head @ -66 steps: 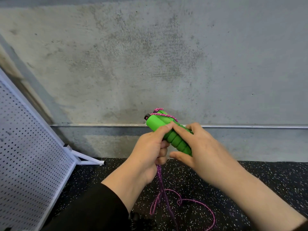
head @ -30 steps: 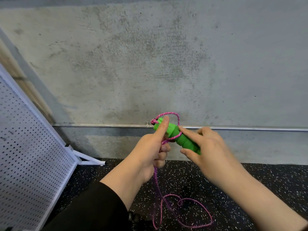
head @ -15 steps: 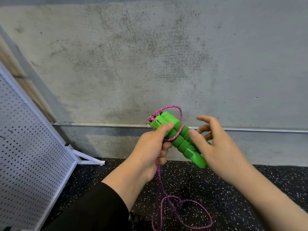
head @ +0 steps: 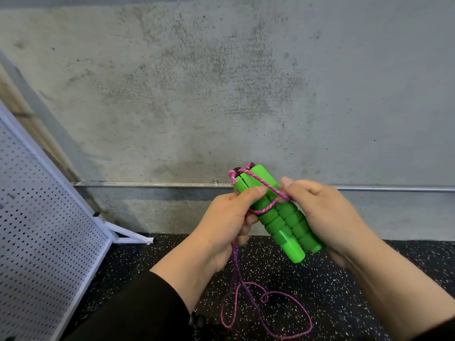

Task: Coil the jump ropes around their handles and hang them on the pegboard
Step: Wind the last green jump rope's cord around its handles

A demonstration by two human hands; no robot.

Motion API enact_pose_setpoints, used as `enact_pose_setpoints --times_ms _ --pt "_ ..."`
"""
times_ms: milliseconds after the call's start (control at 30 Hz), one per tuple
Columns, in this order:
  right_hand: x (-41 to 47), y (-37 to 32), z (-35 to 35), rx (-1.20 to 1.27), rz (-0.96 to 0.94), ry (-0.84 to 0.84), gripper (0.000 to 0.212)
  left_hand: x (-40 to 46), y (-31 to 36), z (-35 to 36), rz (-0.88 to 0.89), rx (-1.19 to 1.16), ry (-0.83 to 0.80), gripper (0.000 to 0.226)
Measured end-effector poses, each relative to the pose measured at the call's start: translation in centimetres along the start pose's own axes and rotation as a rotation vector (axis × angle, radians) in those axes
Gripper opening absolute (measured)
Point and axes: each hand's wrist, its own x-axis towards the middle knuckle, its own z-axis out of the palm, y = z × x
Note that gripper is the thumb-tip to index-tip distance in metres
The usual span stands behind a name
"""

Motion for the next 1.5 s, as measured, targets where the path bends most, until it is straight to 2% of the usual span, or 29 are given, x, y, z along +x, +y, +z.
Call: enact_pose_setpoints --times_ms 133,233,300,367,467,567,633,700,733,833,900,967,1067,1167,1200,1267,1300,1333,1367,1433,1500 --pt "-0.4 -0.3 0.2 0.206 0.165 -0.046 0.021 0.1 -0.2 0.1 0.024 0.022 -0.018 0.029" --pt "-0.5 -0.5 -0.4 0.221 0.323 -0.217 0.050 0.0 -0.1 0.0 0.051 0.040 -0.059 0.028" --pt "-0.7 -0.6 -0.8 0.181 0.430 -0.368 0.059 -0.1 0.0 -0.1 0.063 0.042 -0.069 0.029" --pt "-0.6 -0.4 -0.9 0.180 0.464 -0.432 0.067 -0.1 0.1 -0.2 0.066 0.030 -0.071 0.027" --pt "-0.2 -0.2 -0.8 0.152 0.340 -0.359 0.057 0.0 0.6 -0.5 0.053 0.001 -0.098 0.022" --pt "0.4 -0.2 -1.1 0.086 0.190 -0.173 0.041 0.3 0.9 -0.8 0.015 0.035 -0.081 0.014" --pt "1.1 0.2 -1.5 -0.111 0.059 -0.040 0.021 0.2 0.8 -1.0 -0.032 0.048 -0.080 0.015" --pt "1.4 0.9 -1.6 -0.388 -0.088 0.057 0.013 0.0 0.6 -0.8 -0.078 0.041 -0.113 0.021" --pt "1.2 1.3 -1.4 -0.526 -0.134 0.073 0.018 -0.1 0.5 -0.6 -0.098 0.037 -0.131 0.021" --pt "0.3 2.2 -0.2 -0.970 -0.223 0.075 0.056 0.0 0.1 -0.3 -0.163 0.004 -0.134 0.038" --pt "-0.2 2.5 0.8 -1.188 -0.313 0.089 0.068 0.2 -0.1 -0.2 -0.193 -0.041 -0.096 0.046" --pt "-0.6 2.6 1.7 -1.280 -0.391 0.063 0.075 0.4 -0.4 -0.2 -0.194 -0.090 -0.003 0.048" --pt "-0.9 2.9 2.6 -1.293 -0.398 0.016 0.079 0.9 -1.0 -0.3 -0.139 -0.090 0.127 0.041" --pt "-0.3 3.0 2.4 -1.151 -0.380 -0.067 0.081 1.3 -1.0 -0.7 -0.056 -0.087 0.145 0.033" --pt "0.0 2.6 2.2 -0.997 -0.363 -0.076 0.077 1.4 -0.8 -0.9 -0.032 -0.085 0.133 0.033" --pt "0.7 1.8 1.3 -0.638 -0.274 0.002 0.055 1.4 -0.3 -1.3 0.016 -0.087 0.084 0.033" --pt "0.9 1.6 0.8 -0.476 -0.194 0.045 0.043 1.4 -0.1 -1.4 0.040 -0.095 0.054 0.032" --pt "1.0 1.3 0.3 -0.278 -0.081 0.036 0.043 1.3 0.1 -1.5 0.066 -0.098 0.025 0.031" --pt "0.9 1.2 -0.1 -0.055 0.068 -0.040 0.049 1.1 0.2 -1.6 0.093 -0.092 0.003 0.030" --pt "0.0 1.2 -0.3 0.361 0.336 -0.317 0.059 0.6 0.2 -1.7 0.139 -0.057 -0.017 0.028" --pt "-1.2 1.5 -0.1 0.498 0.421 -0.491 0.061 -0.1 0.2 -1.9 0.161 -0.029 -0.031 0.028"
